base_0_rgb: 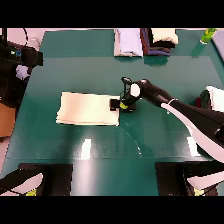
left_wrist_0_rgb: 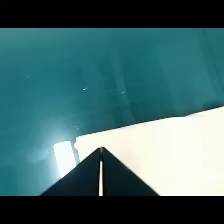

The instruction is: Fold the shirts.

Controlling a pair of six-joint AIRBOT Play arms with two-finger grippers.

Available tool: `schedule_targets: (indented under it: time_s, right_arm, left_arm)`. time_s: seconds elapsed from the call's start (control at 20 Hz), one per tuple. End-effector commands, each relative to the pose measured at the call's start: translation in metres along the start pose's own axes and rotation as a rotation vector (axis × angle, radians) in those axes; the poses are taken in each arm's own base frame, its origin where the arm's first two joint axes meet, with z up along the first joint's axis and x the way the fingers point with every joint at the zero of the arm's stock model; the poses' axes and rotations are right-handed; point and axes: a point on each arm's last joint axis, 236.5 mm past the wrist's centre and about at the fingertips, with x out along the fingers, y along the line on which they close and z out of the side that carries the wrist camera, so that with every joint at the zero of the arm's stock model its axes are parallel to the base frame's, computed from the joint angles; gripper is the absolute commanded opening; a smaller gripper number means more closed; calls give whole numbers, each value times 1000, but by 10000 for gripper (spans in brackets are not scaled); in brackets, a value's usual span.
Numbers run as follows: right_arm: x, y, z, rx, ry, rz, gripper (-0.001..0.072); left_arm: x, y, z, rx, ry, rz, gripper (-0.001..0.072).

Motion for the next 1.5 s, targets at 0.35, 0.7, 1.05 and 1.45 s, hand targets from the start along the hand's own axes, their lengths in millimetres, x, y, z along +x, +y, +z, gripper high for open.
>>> schedule_targets:
  time_s: [0.35, 0.7, 1.05, 1.45]
  right_arm:
    - [-5, 42, 35, -120, -126, 106, 27]
    - [-142, -17, 125, -207, -350, -109, 27]
    - [-311, -213, 158, 55, -531, -309, 27]
    - [-402, -412, 119, 472, -655, -357, 27]
  left_arm:
    - [-1, -7, -4, 2, 18, -29, 21]
    - [1, -57, -3, 86, 16, -117, 20]
    - [-1, -95, -4, 146, 9, -189, 21]
    - [-3, -104, -4, 123, 8, -226, 21]
